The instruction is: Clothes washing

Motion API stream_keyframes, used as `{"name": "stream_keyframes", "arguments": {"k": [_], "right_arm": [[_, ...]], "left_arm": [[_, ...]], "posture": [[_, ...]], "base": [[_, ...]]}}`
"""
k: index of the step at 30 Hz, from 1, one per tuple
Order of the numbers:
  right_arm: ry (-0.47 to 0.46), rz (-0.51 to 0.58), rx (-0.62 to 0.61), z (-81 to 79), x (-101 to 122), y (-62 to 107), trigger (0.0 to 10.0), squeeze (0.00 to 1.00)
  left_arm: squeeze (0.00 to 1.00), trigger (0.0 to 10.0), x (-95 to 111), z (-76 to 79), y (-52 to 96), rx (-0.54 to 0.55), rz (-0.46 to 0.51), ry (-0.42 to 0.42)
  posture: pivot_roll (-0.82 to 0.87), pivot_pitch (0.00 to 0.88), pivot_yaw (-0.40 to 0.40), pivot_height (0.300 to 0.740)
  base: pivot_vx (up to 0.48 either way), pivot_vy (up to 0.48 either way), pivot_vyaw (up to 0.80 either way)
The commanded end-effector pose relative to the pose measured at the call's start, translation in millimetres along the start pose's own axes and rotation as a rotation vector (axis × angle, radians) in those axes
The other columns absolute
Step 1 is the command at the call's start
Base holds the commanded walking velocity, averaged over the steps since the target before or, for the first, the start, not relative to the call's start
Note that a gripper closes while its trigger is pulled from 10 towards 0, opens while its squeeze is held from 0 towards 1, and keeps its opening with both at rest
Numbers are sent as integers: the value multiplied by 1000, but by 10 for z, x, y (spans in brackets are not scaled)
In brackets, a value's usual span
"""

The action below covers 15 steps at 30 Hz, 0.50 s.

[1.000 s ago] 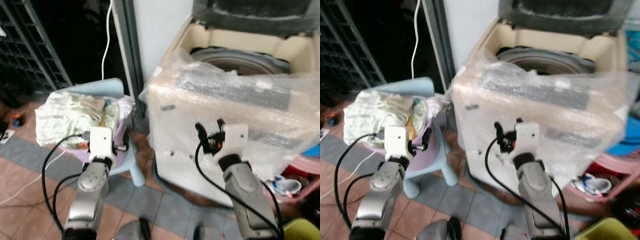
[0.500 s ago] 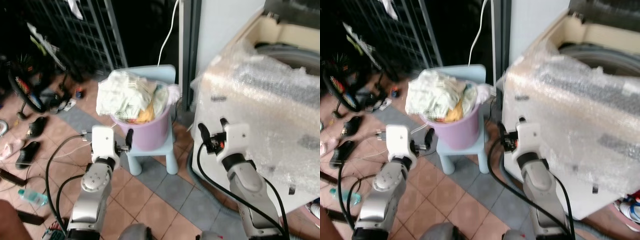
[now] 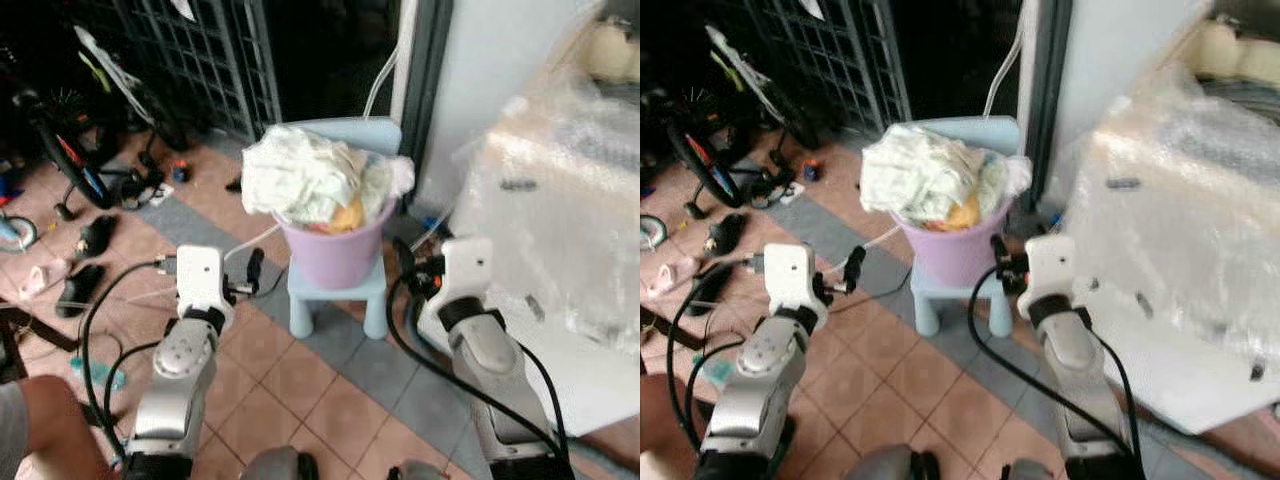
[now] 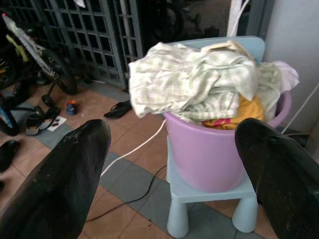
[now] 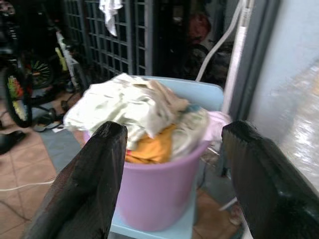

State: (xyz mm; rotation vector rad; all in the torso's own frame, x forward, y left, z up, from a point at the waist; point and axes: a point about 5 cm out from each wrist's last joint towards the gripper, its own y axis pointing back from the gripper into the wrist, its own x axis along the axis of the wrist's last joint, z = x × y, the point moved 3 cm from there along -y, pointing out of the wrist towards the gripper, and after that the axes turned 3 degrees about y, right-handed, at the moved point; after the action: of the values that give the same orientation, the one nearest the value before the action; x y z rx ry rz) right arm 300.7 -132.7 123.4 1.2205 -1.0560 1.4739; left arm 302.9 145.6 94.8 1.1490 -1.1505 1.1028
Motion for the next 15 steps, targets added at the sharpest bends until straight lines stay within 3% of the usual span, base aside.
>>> {"name": "stream_keyframes", "arguments": {"k": [1, 15], "right_arm": [[-4, 13, 24, -84, 23, -28, 10000, 0], [14, 20, 39, -116, 25, -77, 10000, 0]], "left_arm": [[0, 10000, 4, -54, 11, 12, 0, -2], [0, 10000, -10, -32, 10, 4, -2, 13]], "posture": [[-38, 77, 108, 740], [-41, 72, 103, 740]], "base": [[0, 0, 575], [269, 0, 41]]}}
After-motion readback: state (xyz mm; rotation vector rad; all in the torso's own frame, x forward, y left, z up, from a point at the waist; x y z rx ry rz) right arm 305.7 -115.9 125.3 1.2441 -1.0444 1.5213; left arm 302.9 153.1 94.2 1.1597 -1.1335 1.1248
